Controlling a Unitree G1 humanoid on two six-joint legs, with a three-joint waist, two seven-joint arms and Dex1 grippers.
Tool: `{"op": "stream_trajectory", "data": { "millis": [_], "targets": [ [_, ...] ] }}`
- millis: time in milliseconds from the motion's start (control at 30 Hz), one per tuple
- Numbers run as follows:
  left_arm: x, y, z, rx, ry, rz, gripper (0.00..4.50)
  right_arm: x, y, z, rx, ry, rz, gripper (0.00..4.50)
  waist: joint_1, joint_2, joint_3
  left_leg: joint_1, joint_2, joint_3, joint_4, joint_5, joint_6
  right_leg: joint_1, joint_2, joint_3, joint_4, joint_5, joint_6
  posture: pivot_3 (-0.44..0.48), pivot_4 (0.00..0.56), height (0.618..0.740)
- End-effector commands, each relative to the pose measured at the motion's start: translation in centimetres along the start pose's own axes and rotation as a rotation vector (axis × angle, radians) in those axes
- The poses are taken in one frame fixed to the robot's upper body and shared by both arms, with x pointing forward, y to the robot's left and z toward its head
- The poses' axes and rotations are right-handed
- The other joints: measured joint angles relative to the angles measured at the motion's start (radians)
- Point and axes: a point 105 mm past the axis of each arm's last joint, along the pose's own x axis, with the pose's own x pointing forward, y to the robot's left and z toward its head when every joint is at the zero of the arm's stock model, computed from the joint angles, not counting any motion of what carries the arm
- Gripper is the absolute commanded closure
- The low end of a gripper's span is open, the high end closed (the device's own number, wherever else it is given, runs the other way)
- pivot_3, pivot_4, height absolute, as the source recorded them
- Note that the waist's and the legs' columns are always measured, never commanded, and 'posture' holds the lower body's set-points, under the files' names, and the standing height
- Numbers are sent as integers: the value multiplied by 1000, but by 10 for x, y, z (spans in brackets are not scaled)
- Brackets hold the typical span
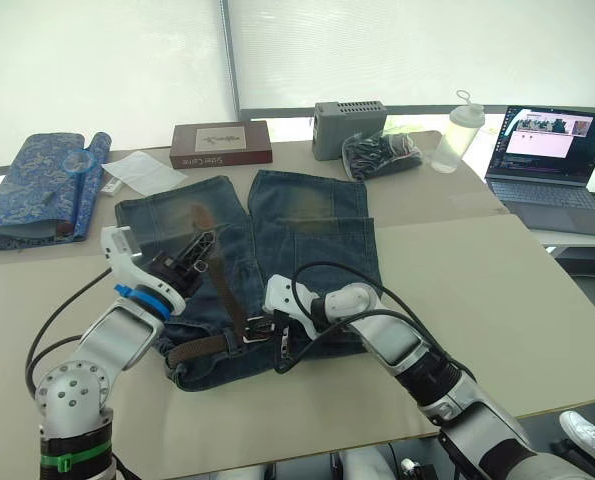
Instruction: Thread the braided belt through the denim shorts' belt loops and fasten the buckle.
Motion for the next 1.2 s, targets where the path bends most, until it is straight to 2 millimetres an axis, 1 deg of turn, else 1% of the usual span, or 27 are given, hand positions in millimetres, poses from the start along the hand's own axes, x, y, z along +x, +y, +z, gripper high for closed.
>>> {"op": "stream_trajectory", "data": {
  "millis": [33,133,233,300,367,500,567,600,633,700,833,867,900,933,967,1067,1100,1133,1167,1200],
  "targets": [
    [10,-19,-4,33,48,-100,4500,17,28,-54,100,200,114,4475,0,0,-1,0,0,0,0,0,0,0,0,0,0,0,0,0,150,740],
    [17,-29,-15,45,109,-156,4500,21,31,-60,94,228,128,4475,-1,-1,-4,1,0,0,0,0,0,1,1,0,0,0,0,0,150,740],
    [27,-44,-32,34,189,-235,4500,25,31,-63,99,239,125,4475,-3,-1,-9,2,0,0,-1,0,0,1,1,1,0,0,0,0,150,740],
    [31,-50,-47,40,262,-266,4500,27,31,-64,105,238,122,4475,-5,-2,-12,4,0,0,-3,0,0,2,3,3,0,0,-1,0,150,740],
    [33,-55,-58,33,306,-294,4500,29,31,-65,110,237,117,4475,-7,-2,-14,9,0,0,-6,-1,-1,4,5,7,0,-1,-1,0,150,740],
    [38,-57,-87,2,409,-325,4500,32,30,-63,135,195,97,4475,-1,2,-22,16,1,-1,-9,-2,-3,10,7,8,-1,-4,-2,0,150,740],
    [42,-54,-94,-25,420,-316,4500,31,29,-62,145,170,74,4475,1,3,-24,21,1,-2,-9,-2,-3,17,7,7,-2,-5,-2,0,150,740],
    [42,-53,-95,-31,423,-313,4500,30,29,-60,145,149,66,4475,3,3,-26,24,1,-3,-9,-3,-3,19,7,7,-3,-7,1,0,150,740],
    [43,-51,-96,-30,422,-309,4500,28,28,-58,151,128,58,4475,4,3,-26,26,1,-3,-9,-3,-2,22,7,7,-3,-11,7,0,150,740],
    [43,-49,-93,-34,403,-296,4500,23,25,-53,160,73,25,4475,5,3,-26,31,1,-4,-9,-4,-3,28,6,6,-4,-14,9,0,150,740],
    [46,-41,-76,-90,328,-262,4500,8,15,-36,218,-62,-43,4475,4,3,-25,30,1,-6,-9,-7,-4,29,5,5,-7,-15,10,0,150,740],
    [45,-40,-70,-79,312,-260,4500,3,13,-34,209,-82,-54,4475,5,2,-25,29,1,-6,-9,-7,-3,28,5,6,-8,-15,10,0,150,740],
    [44,-40,-65,-103,299,-272,4124,-2,13,-33,203,-97,-63,4493,4,2,-25,27,1,-6,-9,-8,-3,26,5,6,-8,-14,9,0,150,740],
    [42,-43,-60,-116,290,-288,3706,-5,12,-32,202,-110,-72,4500,4,2,-25,21,0,-6,-9,-7,-2,20,5,6,-8,-10,3,0,150,740],
    [41,-44,-56,-108,283,-296,3343,-8,12,-30,203,-123,-79,4500,5,2,-25,15,-1,-6,-8,-7,-2,14,5,6,-7,-9,2,0,150,740],
    [37,-38,-40,-157,262,-276,1969,-15,14,-28,191,-142,-91,4500,5,1,-25,7,-1,-6,-8,-7,-3,3,4,7,-5,-8,1,0,150,740],
    [35,-36,-34,-180,257,-276,1407,-17,14,-26,194,-151,-98,4500,5,1,-24,2,-2,-6,-8,-6,-4,-2,3,7,-3,-8,1,0,150,740],
    [29,-30,-25,-197,248,-264,990,-19,15,-27,196,-152,-105,4500,6,1,-24,1,-2,-6,-8,-6,-4,-3,3,8,-3,-8,1,0,150,740],
    [25,-26,-19,-206,243,-254,990,-21,15,-27,197,-152,-110,4500,4,1,-24,0,-1,-7,-8,-6,-5,-4,3,8,-3,-8,1,0,150,740],
    [20,-17,-13,-179,249,-226,990,-22,15,-28,206,-150,-118,4500,3,1,-23,0,-1,-7,-8,-6,-4,-4,1,8,-3,-8,1,0,150,740]
  ]
}}
